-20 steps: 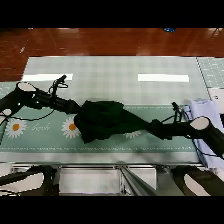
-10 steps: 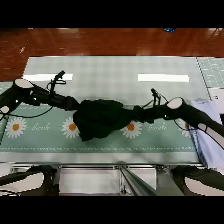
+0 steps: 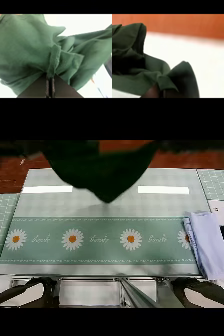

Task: Fold the shirts.

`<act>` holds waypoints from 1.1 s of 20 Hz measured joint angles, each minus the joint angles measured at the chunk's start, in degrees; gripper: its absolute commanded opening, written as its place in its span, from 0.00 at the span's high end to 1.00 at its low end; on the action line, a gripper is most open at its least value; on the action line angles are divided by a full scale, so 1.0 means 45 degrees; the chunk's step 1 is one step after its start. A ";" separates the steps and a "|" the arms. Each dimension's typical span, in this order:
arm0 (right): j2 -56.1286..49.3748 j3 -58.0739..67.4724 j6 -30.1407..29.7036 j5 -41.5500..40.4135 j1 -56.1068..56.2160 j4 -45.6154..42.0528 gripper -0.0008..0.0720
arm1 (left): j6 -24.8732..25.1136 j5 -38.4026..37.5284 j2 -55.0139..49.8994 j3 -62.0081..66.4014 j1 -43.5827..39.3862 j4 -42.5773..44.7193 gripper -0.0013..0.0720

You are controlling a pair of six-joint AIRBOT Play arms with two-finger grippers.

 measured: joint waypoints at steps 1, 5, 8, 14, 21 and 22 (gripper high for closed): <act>0.0248 0.1132 0.0073 0.0384 -0.0039 -0.0398 0.96 | -0.0427 -0.0083 0.0175 0.1044 0.0024 0.0452 0.96; 0.2132 0.2662 0.0092 0.1535 -0.0092 -0.1836 0.96 | -0.1647 -0.1107 0.1326 0.3113 0.0073 0.2463 0.96; 0.3842 0.2147 0.0049 0.2147 -0.0107 -0.2778 0.96 | -0.1996 -0.2385 0.2458 0.2939 -0.0044 0.3274 0.96; 0.6173 -0.0306 0.0340 0.3594 -0.0112 -0.3983 0.96 | -0.2210 -0.3322 0.5450 -0.2637 -0.1506 0.4099 0.96; 0.6509 -0.6067 0.0967 0.2822 -0.0121 -0.4027 0.96 | -0.2846 -0.0704 0.7538 -1.2075 -0.2322 0.5013 0.96; 0.6076 -0.6693 0.0967 0.2259 -0.0121 -0.3881 0.96 | -0.2880 0.0175 0.7422 -1.3109 -0.2399 0.4847 0.96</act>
